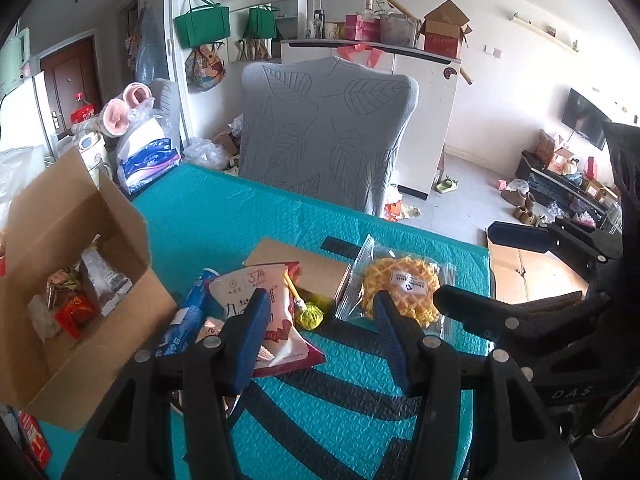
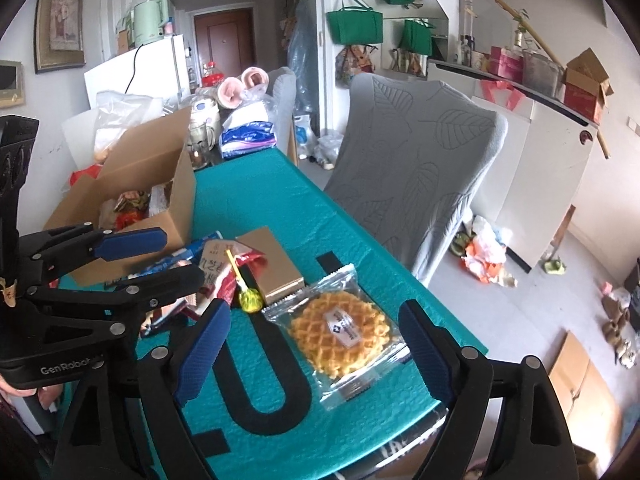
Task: Organize snacks
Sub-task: 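Move both tools back over the remaining snacks on the table, then grasp the seaweed snack bag with the left tool while the right tool grasps the waffle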
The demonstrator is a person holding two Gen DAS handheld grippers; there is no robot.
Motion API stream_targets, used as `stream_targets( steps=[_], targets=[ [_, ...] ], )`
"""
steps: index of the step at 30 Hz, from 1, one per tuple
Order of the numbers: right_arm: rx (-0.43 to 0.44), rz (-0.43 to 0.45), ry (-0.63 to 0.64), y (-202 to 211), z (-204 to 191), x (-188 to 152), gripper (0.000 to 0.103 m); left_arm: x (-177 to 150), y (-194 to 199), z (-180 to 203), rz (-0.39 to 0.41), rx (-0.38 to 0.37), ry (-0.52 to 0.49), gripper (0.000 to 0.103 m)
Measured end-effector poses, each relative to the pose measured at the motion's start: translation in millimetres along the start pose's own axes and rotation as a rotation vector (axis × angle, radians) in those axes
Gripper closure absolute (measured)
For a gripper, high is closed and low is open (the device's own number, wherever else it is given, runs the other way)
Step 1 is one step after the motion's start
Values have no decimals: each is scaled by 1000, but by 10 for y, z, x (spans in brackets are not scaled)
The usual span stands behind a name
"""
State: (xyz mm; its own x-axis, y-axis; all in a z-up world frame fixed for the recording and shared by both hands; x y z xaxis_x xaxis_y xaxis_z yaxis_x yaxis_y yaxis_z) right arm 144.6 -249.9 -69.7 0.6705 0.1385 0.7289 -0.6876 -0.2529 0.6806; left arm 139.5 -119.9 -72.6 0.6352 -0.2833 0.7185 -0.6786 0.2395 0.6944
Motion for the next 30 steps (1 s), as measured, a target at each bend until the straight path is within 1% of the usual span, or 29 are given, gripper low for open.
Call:
stream_targets(
  steps=[2,4,7,12,14,16,20,23,25,26,29,30],
  targets=[
    [14,-18,11,-98,36,-36,15,-57,-76,-5,-28,20,0,50],
    [25,-33,20,-201,78,-61,15,-98,-128,-26,-39,29,13,50],
    [49,-66,33,-376,154,-84,15,-157,-233,-97,-61,37,57,50],
    [88,-112,58,-634,233,-114,14,-208,-335,-218,-75,57,130,50],
    [97,-130,81,-730,248,-125,11,-220,-359,-260,-75,77,141,50],
    [121,-139,106,-825,250,-126,3,-236,-387,-302,-79,103,143,50],
    [160,-197,154,-1046,232,-139,3,-271,-450,-392,-112,121,170,50],
    [163,-239,193,-1169,224,-177,2,-306,-472,-461,-127,126,193,50],
    [156,-284,208,-1263,234,-229,0,-331,-467,-501,-131,139,199,50],
    [147,-303,218,-1303,228,-258,0,-343,-461,-523,-132,145,200,50],
    [136,-276,231,-1271,178,-293,2,-390,-452,-587,-144,145,204,50],
    [143,-267,225,-1239,153,-304,8,-409,-443,-609,-146,144,207,50]
  ],
)
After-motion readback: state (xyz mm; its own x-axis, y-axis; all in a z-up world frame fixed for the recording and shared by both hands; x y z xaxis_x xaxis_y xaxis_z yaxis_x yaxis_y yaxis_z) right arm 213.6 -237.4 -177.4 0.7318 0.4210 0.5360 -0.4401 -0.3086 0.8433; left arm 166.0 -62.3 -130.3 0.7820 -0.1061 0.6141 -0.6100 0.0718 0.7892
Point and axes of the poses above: each gripper's, at about its wrist camera, not at the fingertips, and y roughly against the way its jaws point, z to its right, x to its top, the point moved 4 cm from there along -y, roughly the way its jaws point, and after that the axes turned 5 degrees about -y, right-handed, at the moved point
